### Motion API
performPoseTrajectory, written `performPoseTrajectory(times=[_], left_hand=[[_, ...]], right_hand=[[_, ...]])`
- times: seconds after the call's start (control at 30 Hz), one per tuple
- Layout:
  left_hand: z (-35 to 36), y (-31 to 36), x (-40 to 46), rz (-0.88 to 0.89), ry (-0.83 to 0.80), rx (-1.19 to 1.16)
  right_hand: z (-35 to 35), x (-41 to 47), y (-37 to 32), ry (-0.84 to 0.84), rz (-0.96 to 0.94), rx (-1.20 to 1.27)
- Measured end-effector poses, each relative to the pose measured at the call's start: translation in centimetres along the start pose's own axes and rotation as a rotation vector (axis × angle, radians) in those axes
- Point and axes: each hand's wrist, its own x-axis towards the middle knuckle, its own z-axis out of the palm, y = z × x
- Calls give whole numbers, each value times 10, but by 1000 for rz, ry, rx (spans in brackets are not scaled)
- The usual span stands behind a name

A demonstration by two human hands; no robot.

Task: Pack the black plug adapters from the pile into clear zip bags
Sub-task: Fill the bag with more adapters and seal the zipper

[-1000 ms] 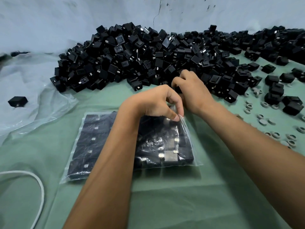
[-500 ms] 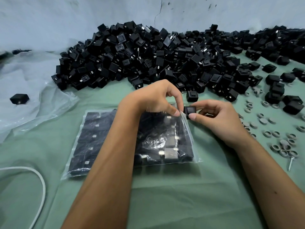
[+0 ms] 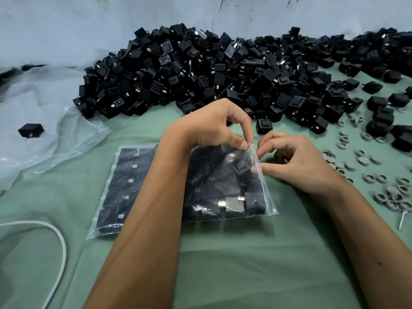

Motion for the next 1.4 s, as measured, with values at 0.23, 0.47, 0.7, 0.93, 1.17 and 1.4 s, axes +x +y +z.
performPoseTrajectory(times=[0.23, 0.47, 0.7, 0.93, 1.17, 1.4], left_hand=[[2, 2, 1, 16, -10, -2], [2, 3, 1, 26, -11, 4], [1, 2, 1, 13, -12, -7], [3, -1, 4, -73, -31, 16], [8, 2, 6, -123, -37, 53], [9, 2, 7, -126, -65, 87]], right_hand=[[18, 2, 0, -70, -53, -41], [23, 5, 0, -1, -19, -11], [11, 3, 4, 231, 68, -40], [5, 33, 12, 518, 126, -456], [8, 52, 20, 96, 145, -846], [6, 24, 11, 293, 136, -415]])
